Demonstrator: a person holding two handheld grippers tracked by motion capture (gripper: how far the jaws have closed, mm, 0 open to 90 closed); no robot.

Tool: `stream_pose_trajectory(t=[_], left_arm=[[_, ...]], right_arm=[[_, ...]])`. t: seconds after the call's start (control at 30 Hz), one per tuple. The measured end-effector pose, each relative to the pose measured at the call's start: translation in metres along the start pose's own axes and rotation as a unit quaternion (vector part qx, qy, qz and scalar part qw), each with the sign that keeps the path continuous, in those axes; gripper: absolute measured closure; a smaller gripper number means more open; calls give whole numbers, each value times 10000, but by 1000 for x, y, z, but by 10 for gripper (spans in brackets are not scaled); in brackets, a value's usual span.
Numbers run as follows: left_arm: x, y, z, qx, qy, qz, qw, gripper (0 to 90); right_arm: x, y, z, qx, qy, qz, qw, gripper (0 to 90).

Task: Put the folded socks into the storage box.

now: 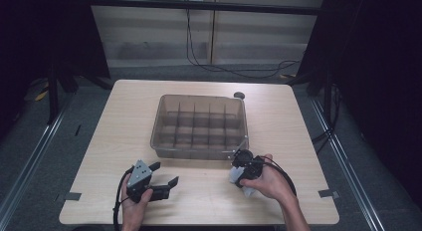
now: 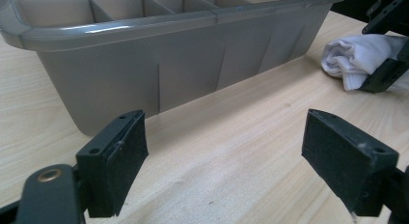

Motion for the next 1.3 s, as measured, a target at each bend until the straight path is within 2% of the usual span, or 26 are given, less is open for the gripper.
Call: stream_pose_trajectory(t=[0.13,0.33,0.43,0.67,0.97,1.1,1.3], left_arm=[[0,0,0,13,-8,-6,10000,159],[0,-1,0,30,0,4,10000,159],[0,-1,0,17,-8,5,10000,159],[0,-1,0,31,-36,-33,10000,160],[0,-1,0,37,-33,-25,10000,159],[0,-1,0,39,-21,-18,10000,159],[0,-1,0,42,-45,-37,10000,160]], right_arm=[[3,-1,1,-64,125,-44,9999,549],[7,-1,3,-117,416,-140,9990,583],[7,-1,2,-44,502,-155,9986,593],[14,-6,-5,252,776,24,9967,609],[13,-14,-10,253,689,148,9972,607],[11,-19,-7,332,666,106,9972,606],[8,-30,-5,479,621,161,9968,606]])
Point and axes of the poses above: each handheld gripper's, and its own axes: y roughly forward along the jaws, z roughly out of its top, x roughly to its right, the point moved 6 cm from there along y, roughly forward along the jaws, and after that the axes turned 2 degrees about y, right-handed, at the moved point
